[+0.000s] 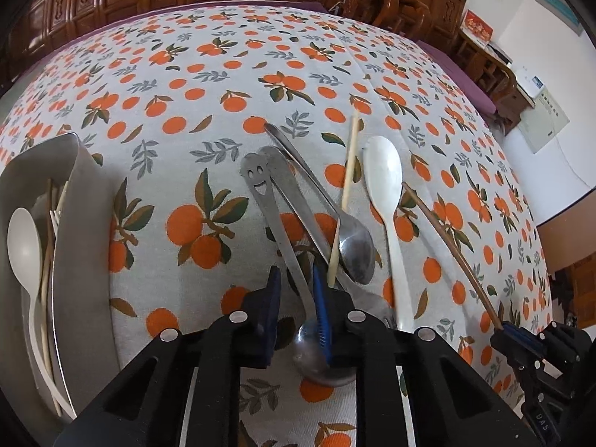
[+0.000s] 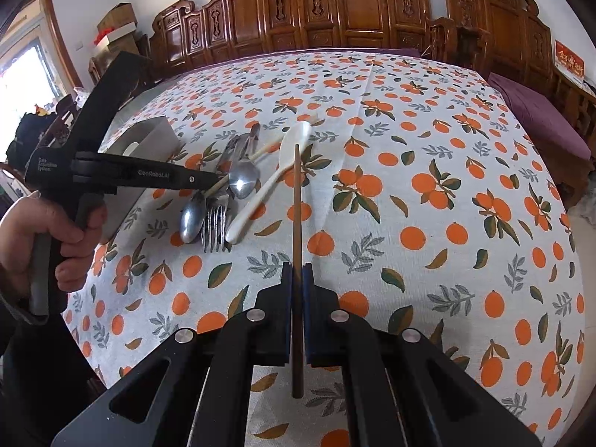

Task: Organize utensils
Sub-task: 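Grasp the smiley-face metal spoon with the left tool while the right tool holds the chopstick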

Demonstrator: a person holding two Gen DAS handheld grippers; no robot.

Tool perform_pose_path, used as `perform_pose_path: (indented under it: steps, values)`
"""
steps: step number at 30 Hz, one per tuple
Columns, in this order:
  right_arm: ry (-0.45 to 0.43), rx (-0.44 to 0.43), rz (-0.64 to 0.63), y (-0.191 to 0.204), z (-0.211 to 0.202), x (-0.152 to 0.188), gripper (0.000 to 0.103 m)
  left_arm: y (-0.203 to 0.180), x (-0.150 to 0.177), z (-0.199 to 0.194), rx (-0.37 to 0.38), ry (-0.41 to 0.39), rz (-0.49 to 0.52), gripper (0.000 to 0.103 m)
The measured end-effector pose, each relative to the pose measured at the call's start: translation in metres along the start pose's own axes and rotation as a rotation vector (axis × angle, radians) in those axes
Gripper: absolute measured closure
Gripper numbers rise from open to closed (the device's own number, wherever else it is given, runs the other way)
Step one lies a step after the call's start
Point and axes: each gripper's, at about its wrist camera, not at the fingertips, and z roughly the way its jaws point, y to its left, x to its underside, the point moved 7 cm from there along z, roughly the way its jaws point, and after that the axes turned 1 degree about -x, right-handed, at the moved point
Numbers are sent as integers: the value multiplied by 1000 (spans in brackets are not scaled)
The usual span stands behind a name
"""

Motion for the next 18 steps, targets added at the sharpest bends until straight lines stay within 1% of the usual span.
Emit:
perform_pose_path:
  steps: [1,3,5,9,18]
  values:
    - [-1,0,-1,0,0,0,97,-1,0,0,3,0,2,92]
    - [-2,-1,-3,1,-1,0,97,-2,-1,-1,-23,-5,19,95]
    - [-3,0,-3,1,-1,-1,97,-2,-1,-4,-28,-10,36,98]
    - [-6,1,-10,3,-3,-3,97,2,2,-11,-51,-10,69,98]
    - [-24,5,-38,18,-11,-9,97,13,10,-36,-60,-43,95,98]
